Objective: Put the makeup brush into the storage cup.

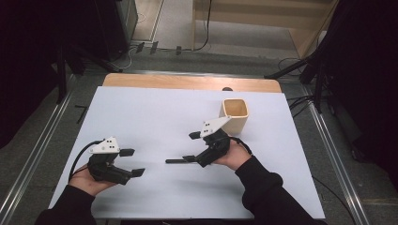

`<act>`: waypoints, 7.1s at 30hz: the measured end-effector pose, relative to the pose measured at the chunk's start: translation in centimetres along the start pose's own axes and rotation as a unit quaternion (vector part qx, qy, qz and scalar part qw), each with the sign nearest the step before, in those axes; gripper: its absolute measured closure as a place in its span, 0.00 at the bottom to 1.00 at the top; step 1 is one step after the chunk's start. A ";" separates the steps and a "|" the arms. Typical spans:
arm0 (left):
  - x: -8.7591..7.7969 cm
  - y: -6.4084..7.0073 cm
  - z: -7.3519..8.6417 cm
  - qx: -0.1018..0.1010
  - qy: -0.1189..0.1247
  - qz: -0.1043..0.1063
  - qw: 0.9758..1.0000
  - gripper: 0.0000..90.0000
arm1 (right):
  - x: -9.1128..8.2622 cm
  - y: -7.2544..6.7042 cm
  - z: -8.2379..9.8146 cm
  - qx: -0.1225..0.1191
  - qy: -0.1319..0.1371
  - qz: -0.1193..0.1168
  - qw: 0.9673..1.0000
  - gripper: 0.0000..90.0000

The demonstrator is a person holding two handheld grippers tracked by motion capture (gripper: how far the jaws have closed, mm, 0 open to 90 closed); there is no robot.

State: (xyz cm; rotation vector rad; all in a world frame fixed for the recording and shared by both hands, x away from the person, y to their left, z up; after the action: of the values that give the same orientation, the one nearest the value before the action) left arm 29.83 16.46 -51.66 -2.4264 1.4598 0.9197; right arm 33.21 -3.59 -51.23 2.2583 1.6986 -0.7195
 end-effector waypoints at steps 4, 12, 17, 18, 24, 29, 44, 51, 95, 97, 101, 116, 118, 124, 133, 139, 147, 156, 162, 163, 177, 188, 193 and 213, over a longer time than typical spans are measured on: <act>0.1 -0.1 0.1 -0.004 -0.004 -0.001 1.000 0.19 | -0.1 0.0 0.2 -0.009 -0.036 -0.006 0.999 0.17; 0.1 -0.1 0.3 -0.002 -0.010 -0.001 1.000 0.19 | -0.2 0.3 0.1 -0.025 -0.093 -0.005 0.995 0.17; 0.1 -0.2 0.5 -0.004 -0.014 0.001 1.000 0.18 | -0.2 0.3 0.5 -0.043 -0.136 -0.006 0.990 0.17; 0.1 -0.3 0.4 -0.006 -0.012 0.000 1.000 0.18 | -0.1 0.3 0.5 -0.048 -0.141 -0.008 0.989 0.17; 0.2 -0.3 0.5 -0.006 -0.014 -0.001 1.000 0.18 | -0.1 0.2 0.5 -0.062 -0.168 -0.010 0.984 0.17; 0.3 -0.2 0.6 -0.003 -0.018 0.000 1.000 0.18 | -0.1 0.1 0.6 -0.071 -0.199 -0.011 0.977 0.17; 0.3 -0.3 0.8 -0.001 -0.027 -0.005 1.000 0.18 | 0.2 0.1 1.1 -0.106 -0.288 -0.011 0.952 0.20; 0.3 -0.3 0.8 -0.001 -0.027 -0.005 1.000 0.18 | 0.5 0.1 1.7 -0.118 -0.323 -0.014 0.939 0.20; 0.3 -0.2 0.8 -0.002 -0.026 0.000 1.000 0.18 | 3.3 1.0 5.6 -0.117 -0.371 -0.020 0.921 0.33; 0.4 -0.2 0.8 -0.002 -0.026 0.000 1.000 0.18 | 3.2 1.1 5.9 -0.113 -0.377 -0.017 0.919 0.39; 0.4 -0.2 0.8 -0.002 -0.026 -0.001 1.000 0.18 | 3.1 1.4 5.9 -0.116 -0.376 -0.009 0.919 0.46; 0.4 -0.1 0.7 -0.007 -0.020 0.003 1.000 0.18 | 3.0 0.8 5.7 -0.107 -0.385 -0.005 0.916 0.78; 0.4 -0.1 0.7 -0.006 -0.021 0.004 1.000 0.18 | 3.0 0.8 5.8 -0.106 -0.386 -0.007 0.916 0.83; 0.4 -0.1 0.8 -0.004 -0.024 0.002 1.000 0.18 | 3.0 0.9 5.8 -0.107 -0.383 -0.012 0.918 0.86; 0.4 -0.1 0.7 -0.007 -0.022 0.008 1.000 0.18 | 3.0 0.8 5.7 -0.104 -0.391 -0.001 0.914 0.86; 0.4 -0.1 0.6 -0.007 -0.021 0.007 1.000 0.18 | 2.7 1.3 5.5 -0.090 -0.390 0.002 0.916 0.86; 0.4 -0.1 0.6 -0.008 -0.020 0.009 1.000 0.18 | 1.5 1.5 3.9 -0.054 -0.351 -0.005 0.935 0.86; 0.4 0.1 0.5 -0.007 -0.020 0.012 1.000 0.18 | 0.0 1.2 2.8 -0.018 -0.304 -0.013 0.952 0.86; 0.5 0.0 0.5 -0.005 -0.021 0.009 1.000 0.18 | -0.9 1.0 2.4 0.009 -0.266 -0.014 0.964 0.86; 0.5 0.0 0.5 -0.007 -0.020 0.011 1.000 0.18 | -1.1 1.0 2.4 0.017 -0.256 -0.011 0.967 0.86; 0.2 0.1 -0.4 -0.013 -0.004 0.023 1.000 0.18 | -2.9 0.3 2.3 0.062 -0.156 0.000 0.986 0.86; 1.0 0.9 -1.9 0.000 -0.001 0.036 0.999 0.17 | -4.5 -0.6 3.3 0.084 -0.100 0.011 0.991 0.86; 1.5 1.6 -2.6 0.007 -0.001 0.052 0.999 0.18 | -5.2 -1.4 3.4 0.094 -0.076 0.003 0.993 0.86; 3.8 5.2 -6.0 0.018 -0.002 0.134 0.991 0.22 | -6.8 -3.3 4.9 0.048 -0.101 -0.001 0.994 0.86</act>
State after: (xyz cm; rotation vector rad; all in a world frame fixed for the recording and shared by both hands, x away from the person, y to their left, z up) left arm 29.28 8.35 -48.22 -2.2373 1.8158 0.9387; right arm 27.45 -10.53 -51.56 2.1608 1.6036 -1.0124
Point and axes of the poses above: each handheld gripper's, and its own axes: x roughly forward along the jaws, z roughly out of its underside, y roughly to its right, the point moved 10 cm from there along x, roughly forward along the jaws, and after that the axes turned 6 degrees about y, right-handed, at the moved point
